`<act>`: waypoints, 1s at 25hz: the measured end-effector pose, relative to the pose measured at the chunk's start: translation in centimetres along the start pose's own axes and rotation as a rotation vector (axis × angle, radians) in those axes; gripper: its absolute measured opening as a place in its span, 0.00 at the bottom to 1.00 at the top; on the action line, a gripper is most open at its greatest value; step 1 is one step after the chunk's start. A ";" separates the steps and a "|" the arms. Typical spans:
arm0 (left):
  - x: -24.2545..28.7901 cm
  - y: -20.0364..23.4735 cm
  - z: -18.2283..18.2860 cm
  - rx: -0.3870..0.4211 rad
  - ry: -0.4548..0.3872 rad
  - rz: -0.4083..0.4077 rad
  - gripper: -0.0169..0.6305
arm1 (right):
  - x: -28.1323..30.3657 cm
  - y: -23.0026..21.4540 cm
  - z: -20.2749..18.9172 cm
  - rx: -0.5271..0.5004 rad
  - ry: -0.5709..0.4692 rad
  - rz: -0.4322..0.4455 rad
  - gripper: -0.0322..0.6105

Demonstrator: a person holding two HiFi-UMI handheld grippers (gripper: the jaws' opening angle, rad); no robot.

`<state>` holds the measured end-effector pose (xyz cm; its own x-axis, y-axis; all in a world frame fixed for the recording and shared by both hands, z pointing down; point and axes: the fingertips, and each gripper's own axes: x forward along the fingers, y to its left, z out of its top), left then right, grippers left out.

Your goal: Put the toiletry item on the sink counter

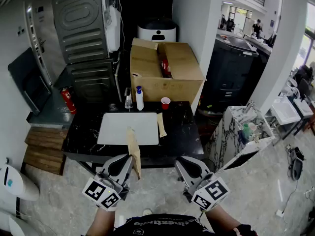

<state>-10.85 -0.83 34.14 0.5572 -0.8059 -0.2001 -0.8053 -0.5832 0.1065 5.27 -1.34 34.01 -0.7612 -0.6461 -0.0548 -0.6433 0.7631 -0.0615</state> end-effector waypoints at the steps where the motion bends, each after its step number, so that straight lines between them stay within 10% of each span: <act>1: 0.0 0.1 -0.1 -0.002 -0.001 -0.001 0.05 | 0.1 0.0 0.0 0.001 -0.001 0.001 0.11; 25: 0.1 2.5 -0.2 -0.037 -0.010 -0.023 0.05 | 2.5 0.5 0.0 -0.001 0.003 -0.001 0.11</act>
<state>-12.80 -2.37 34.58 0.5731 -0.7915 -0.2124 -0.7842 -0.6049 0.1381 2.99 -2.57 33.84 -0.7610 -0.6467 -0.0516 -0.6440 0.7626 -0.0610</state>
